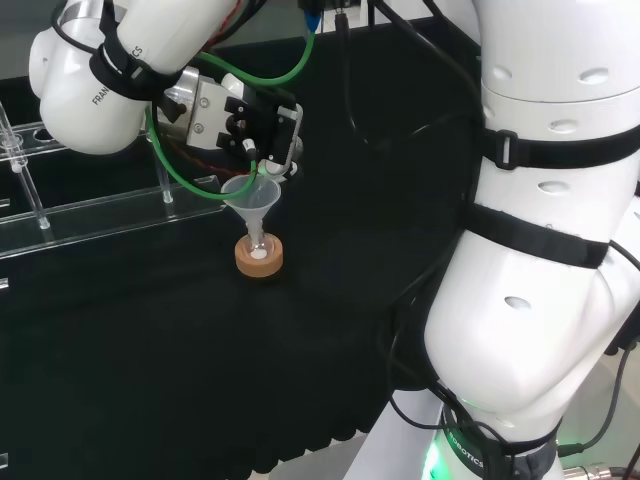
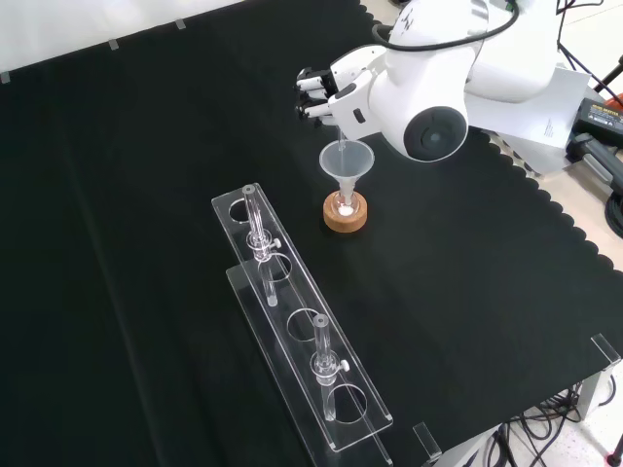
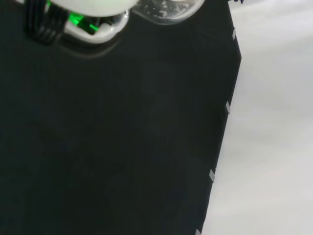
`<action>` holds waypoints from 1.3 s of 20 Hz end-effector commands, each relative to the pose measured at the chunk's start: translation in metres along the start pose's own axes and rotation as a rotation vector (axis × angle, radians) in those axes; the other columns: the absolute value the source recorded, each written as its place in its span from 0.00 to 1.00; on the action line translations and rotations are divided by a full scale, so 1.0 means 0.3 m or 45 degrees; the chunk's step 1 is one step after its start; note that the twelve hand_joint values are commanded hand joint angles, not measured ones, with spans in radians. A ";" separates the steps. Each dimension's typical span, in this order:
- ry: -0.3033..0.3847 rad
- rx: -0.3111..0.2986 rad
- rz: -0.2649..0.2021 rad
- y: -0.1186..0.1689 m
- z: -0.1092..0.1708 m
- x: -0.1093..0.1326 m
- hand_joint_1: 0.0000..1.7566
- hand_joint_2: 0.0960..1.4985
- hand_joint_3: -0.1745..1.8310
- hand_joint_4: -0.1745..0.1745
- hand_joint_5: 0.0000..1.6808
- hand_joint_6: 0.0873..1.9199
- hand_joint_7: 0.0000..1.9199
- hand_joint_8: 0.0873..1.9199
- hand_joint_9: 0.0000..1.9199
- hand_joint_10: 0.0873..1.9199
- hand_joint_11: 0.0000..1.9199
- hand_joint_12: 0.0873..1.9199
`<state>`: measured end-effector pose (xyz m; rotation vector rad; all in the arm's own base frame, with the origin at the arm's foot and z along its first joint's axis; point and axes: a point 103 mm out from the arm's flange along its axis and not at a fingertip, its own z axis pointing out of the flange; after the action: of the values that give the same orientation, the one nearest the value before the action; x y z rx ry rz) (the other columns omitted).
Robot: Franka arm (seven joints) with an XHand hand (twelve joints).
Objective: Pour all the NaCl from the weighing funnel into the round-bottom flask.
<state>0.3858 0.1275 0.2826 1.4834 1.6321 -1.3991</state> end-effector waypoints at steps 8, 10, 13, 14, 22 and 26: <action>-0.072 -0.015 0.019 -0.009 -0.012 -0.001 0.64 0.38 0.46 1.00 0.73 0.39 0.35 0.30 0.53 0.10 0.42 0.53; -0.084 -0.016 0.022 -0.009 -0.013 0.001 0.64 0.38 0.46 1.00 0.73 0.39 0.35 0.30 0.53 0.10 0.42 0.53; -0.108 -0.020 0.025 -0.011 -0.016 0.004 0.64 0.38 0.46 1.00 0.73 0.39 0.35 0.30 0.52 0.10 0.42 0.53; -0.118 -0.018 0.027 -0.012 -0.017 0.005 0.64 0.38 0.46 1.00 0.73 0.39 0.35 0.30 0.52 0.10 0.42 0.53; -0.167 -0.020 0.036 -0.015 -0.034 0.003 0.64 0.38 0.46 1.00 0.73 0.39 0.34 0.30 0.53 0.10 0.44 0.51; -0.192 -0.024 0.044 -0.021 -0.038 0.002 0.64 0.38 0.46 1.00 0.73 0.39 0.34 0.30 0.53 0.10 0.44 0.51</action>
<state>0.3832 0.1389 0.2870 1.3641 1.5306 -1.4334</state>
